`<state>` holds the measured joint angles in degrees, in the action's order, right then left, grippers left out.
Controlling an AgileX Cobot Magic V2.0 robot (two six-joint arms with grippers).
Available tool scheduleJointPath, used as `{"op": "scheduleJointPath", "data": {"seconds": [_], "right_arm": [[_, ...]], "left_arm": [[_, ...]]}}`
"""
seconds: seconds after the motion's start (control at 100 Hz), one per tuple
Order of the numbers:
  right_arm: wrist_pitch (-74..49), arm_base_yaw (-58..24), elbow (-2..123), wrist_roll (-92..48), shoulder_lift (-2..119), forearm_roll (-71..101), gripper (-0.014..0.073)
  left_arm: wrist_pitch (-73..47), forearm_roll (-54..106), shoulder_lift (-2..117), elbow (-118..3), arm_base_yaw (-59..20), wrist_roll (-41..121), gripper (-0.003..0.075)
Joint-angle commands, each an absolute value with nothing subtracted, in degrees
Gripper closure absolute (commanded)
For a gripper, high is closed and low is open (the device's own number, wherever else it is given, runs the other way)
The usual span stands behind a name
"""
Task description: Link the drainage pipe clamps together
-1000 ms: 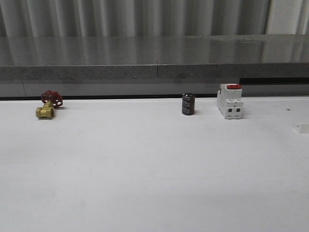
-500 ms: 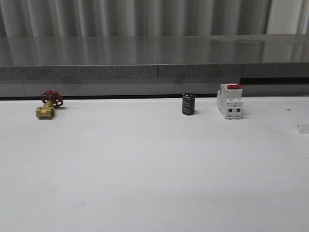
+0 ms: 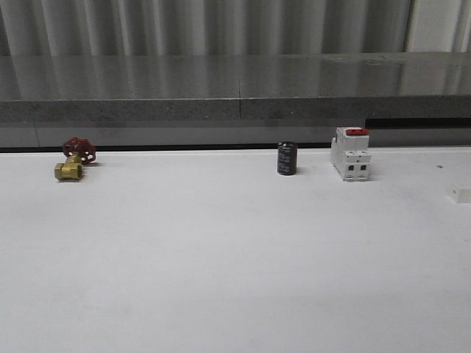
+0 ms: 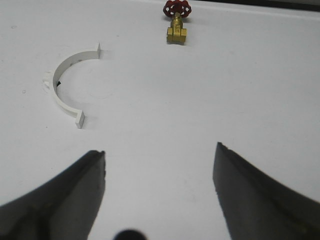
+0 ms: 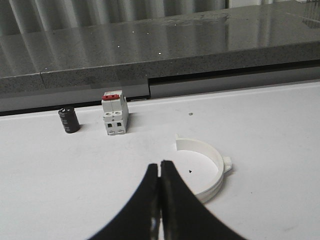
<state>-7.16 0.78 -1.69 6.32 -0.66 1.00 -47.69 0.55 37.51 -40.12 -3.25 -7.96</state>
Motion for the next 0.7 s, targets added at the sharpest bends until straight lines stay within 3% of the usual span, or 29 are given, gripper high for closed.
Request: {"op": "scheduleJointPath", "data": {"seconds": [0.0,0.29,0.69], "right_arm": [[-2.1,1.1,-0.5,6.2,-1.7,0.4,0.066],[-2.1,1.1,-0.5,6.2,-1.7,0.4,0.066],[-2.1,1.1,-0.5,6.2,-1.7,0.4,0.066]], "left_arm": [[-44.5,0.7,38.0,-42.1,-3.2,-8.0,0.0171],[-45.4,-2.1,55.3,-51.5,-1.1,-8.2,0.0173],[-50.4,2.0,87.1,-72.9,12.0,6.6,0.0173]]}}
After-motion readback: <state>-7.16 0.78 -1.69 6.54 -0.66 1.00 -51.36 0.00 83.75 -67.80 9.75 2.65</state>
